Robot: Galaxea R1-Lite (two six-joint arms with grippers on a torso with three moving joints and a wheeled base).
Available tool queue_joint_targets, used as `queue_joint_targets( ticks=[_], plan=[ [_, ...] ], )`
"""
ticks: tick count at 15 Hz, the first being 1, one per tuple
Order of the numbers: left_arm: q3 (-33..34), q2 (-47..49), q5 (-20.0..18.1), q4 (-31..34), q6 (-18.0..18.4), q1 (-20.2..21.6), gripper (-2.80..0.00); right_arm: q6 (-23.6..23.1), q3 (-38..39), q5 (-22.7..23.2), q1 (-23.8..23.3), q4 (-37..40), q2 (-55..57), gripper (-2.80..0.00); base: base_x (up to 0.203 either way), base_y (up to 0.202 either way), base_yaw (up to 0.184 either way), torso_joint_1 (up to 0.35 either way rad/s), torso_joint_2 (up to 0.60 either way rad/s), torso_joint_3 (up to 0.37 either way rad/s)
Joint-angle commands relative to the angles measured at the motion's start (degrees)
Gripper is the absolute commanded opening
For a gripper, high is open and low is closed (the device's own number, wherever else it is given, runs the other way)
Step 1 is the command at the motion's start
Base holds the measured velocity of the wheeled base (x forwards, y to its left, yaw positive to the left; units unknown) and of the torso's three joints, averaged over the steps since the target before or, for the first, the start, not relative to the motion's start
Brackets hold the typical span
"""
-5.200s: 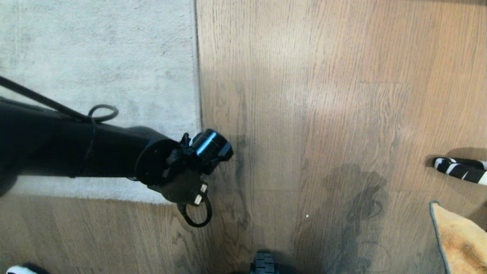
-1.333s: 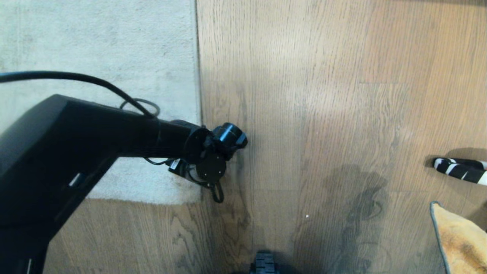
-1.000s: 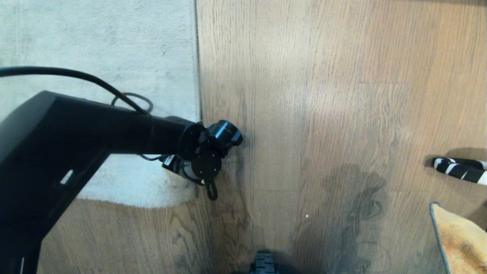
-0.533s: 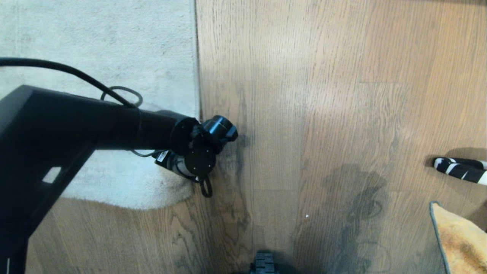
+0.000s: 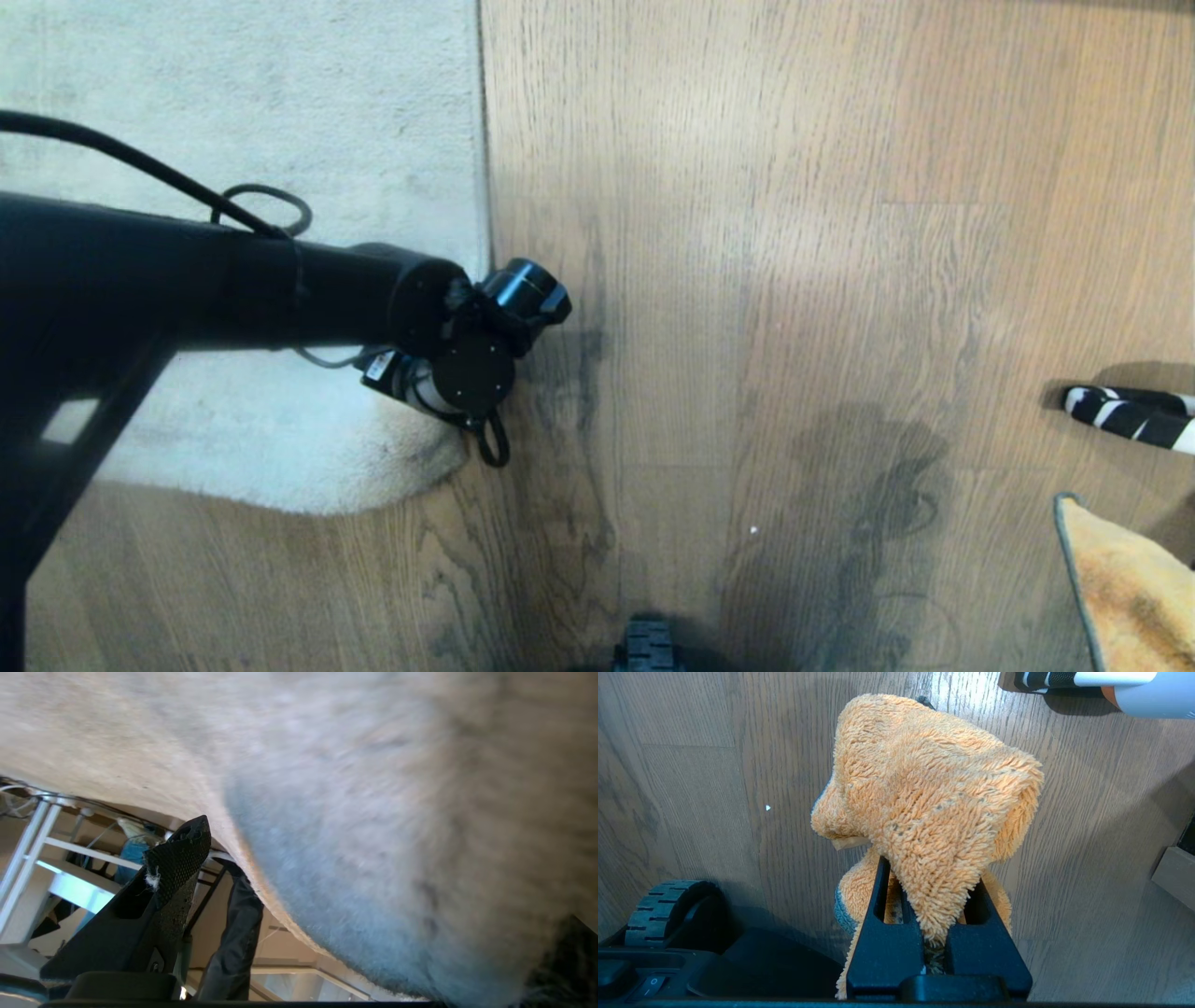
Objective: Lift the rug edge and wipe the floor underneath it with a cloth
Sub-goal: Lift up the carpet
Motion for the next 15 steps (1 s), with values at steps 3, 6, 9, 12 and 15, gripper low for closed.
queue_joint_targets(
  ticks=[3, 6, 9, 12, 15],
  plan=[
    [-0.18, -2.08, 2.12, 1.38, 0.56, -0.19, 0.00, -0.04, 0.01, 0.00, 0.00, 0.01, 0.07, -2.80, 0.000, 0.000, 0.000, 0.000, 0.00, 0.000],
    [-0.29, -3.72, 2.12, 4.64, 0.55, -0.62, 0.00, -0.04, 0.01, 0.00, 0.00, 0.01, 0.07, -2.80, 0.000, 0.000, 0.000, 0.000, 0.00, 0.000],
    [0.03, -5.38, 2.08, 7.88, 0.55, -0.72, 0.00, -0.04, 0.01, 0.00, 0.00, 0.01, 0.07, -2.80, 0.000, 0.000, 0.000, 0.000, 0.00, 0.000],
    [0.15, -6.89, 2.21, 11.01, 0.55, -0.64, 0.00, -0.04, 0.01, 0.00, 0.00, 0.01, 0.07, -2.80, 0.000, 0.000, 0.000, 0.000, 0.00, 0.000],
    [-0.22, -6.91, 3.97, 10.77, 0.55, -0.37, 0.00, -0.04, 0.01, 0.00, 0.00, 0.01, 0.07, -2.80, 0.000, 0.000, 0.000, 0.000, 0.00, 0.000]
  ],
)
